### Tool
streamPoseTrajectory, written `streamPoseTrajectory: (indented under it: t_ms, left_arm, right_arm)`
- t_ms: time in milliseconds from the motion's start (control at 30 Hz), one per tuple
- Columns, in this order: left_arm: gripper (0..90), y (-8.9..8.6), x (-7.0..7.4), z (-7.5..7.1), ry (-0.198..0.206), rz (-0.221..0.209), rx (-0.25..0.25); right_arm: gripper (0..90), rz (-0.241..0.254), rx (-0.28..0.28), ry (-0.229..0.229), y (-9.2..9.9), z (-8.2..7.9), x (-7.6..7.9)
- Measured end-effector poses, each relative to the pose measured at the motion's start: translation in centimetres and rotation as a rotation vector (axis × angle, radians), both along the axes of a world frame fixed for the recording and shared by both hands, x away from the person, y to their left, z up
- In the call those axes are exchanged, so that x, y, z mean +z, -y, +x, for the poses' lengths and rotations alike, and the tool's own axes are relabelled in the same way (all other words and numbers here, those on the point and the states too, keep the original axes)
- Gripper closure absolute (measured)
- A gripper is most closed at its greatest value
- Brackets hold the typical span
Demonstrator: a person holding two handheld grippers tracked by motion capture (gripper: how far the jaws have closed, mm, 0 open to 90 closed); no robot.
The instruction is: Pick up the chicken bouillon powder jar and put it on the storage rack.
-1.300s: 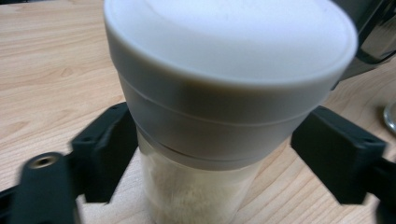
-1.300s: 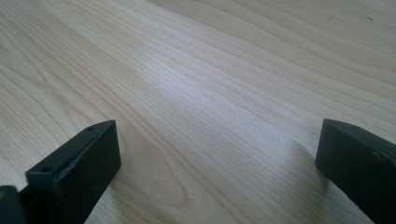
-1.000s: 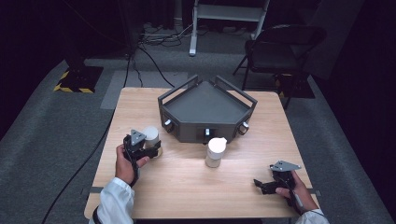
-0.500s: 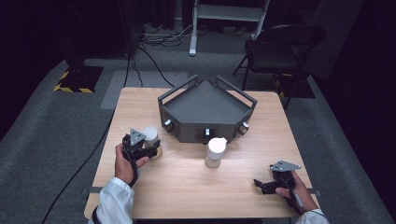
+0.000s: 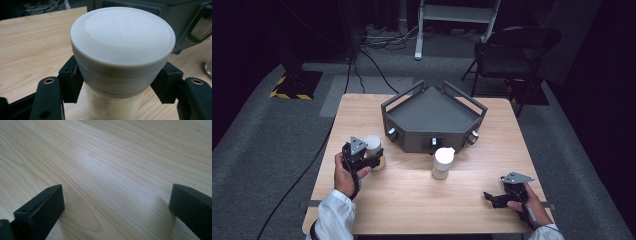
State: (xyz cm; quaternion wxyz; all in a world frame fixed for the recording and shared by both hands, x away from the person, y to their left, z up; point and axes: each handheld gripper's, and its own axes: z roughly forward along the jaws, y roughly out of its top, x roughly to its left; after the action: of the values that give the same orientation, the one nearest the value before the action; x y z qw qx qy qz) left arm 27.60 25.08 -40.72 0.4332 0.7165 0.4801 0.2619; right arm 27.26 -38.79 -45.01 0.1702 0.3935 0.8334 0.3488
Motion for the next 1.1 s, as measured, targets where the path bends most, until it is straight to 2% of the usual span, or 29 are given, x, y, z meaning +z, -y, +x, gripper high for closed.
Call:
streamPoseTrajectory:
  t_ms: [100, 267, 500, 800, 1100]
  left_arm:
    - [33.8, 0.1, 0.6, -0.1, 0.012, -0.013, -0.005]
    - [33.6, 0.5, 1.5, 0.4, 0.007, -0.008, -0.018]
    - [33.5, 0.8, 2.4, 0.8, 0.007, -0.023, -0.008]
    - [33.4, 1.7, 3.8, 1.0, 0.022, -0.011, 0.008]
    - [33.4, 2.0, 5.7, 1.4, 0.030, -0.012, 0.008]
  right_arm:
    - [0.0, 0.000, 0.000, 0.000, 0.0, 0.0, 0.0]
    - [0.0, 0.000, 0.000, 0.000, 0.0, 0.0, 0.0]
    - [0.0, 0.000, 0.000, 0.000, 0.0, 0.0, 0.0]
    - [0.0, 0.000, 0.000, 0.000, 0.0, 0.0, 0.0]
    - [0.0, 0.000, 0.000, 0.000, 0.0, 0.0, 0.0]
